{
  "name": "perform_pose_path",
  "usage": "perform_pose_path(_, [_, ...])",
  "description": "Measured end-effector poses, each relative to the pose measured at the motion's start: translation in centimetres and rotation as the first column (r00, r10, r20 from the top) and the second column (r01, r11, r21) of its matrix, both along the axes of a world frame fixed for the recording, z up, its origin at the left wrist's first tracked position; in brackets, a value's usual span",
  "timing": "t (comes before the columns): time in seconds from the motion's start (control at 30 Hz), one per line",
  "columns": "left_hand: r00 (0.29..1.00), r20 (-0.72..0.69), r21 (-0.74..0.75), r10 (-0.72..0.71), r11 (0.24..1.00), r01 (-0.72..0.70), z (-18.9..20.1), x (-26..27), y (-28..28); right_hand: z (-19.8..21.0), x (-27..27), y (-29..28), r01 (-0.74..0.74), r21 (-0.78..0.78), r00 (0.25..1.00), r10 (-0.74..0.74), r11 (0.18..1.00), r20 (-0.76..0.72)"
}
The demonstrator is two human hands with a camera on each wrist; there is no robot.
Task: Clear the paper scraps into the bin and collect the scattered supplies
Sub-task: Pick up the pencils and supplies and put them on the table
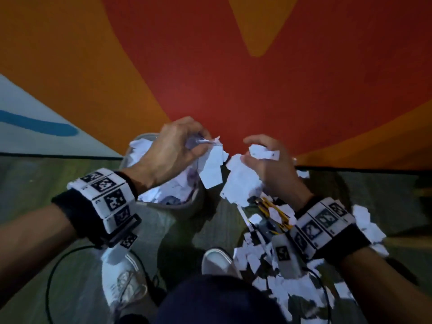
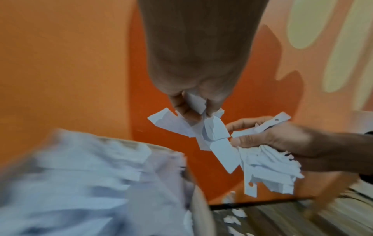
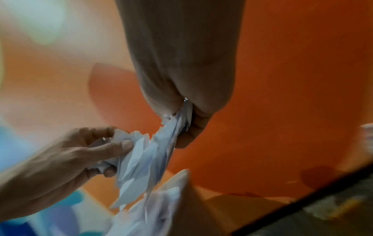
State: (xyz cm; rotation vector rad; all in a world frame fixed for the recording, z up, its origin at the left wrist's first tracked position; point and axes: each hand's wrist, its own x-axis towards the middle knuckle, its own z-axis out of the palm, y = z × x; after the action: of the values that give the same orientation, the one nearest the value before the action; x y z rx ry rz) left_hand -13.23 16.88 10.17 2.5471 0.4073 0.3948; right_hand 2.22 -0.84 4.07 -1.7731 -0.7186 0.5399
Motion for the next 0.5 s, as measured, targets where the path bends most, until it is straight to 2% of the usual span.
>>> perform_pose_path(0.13, [0.973, -0.063, 0.03, 0.221, 0.975, -0.219, 0.7, -4.4, 4.4, 1.1, -3.0, 7.2, -0.093, -0.017, 0.994, 0.093, 0.996, 0.05])
perform_pose_path(0.3, [0.886, -0.142, -0.095, 0.441, 0.885, -0.456, -2.0, -8.0, 7.5, -0.3, -6.8, 14.6, -0.151, -0.154, 0.982, 0.166, 0.977, 0.09])
perform_pose_path(0.4, [0.888, -0.218, -0.113, 0.404, 0.894, -0.434, -3.9, -8.6, 7.9, -1.4, -8.3, 16.5, -0.133, -0.301, 0.968, 0.189, 0.944, 0.165])
perform_pose_path(0.5, [0.903, -0.339, -0.115, 0.262, 0.942, -0.317, -5.2, -8.6, 7.2, -2.5, -8.8, 17.2, -0.236, -0.402, 0.903, 0.353, 0.885, 0.247])
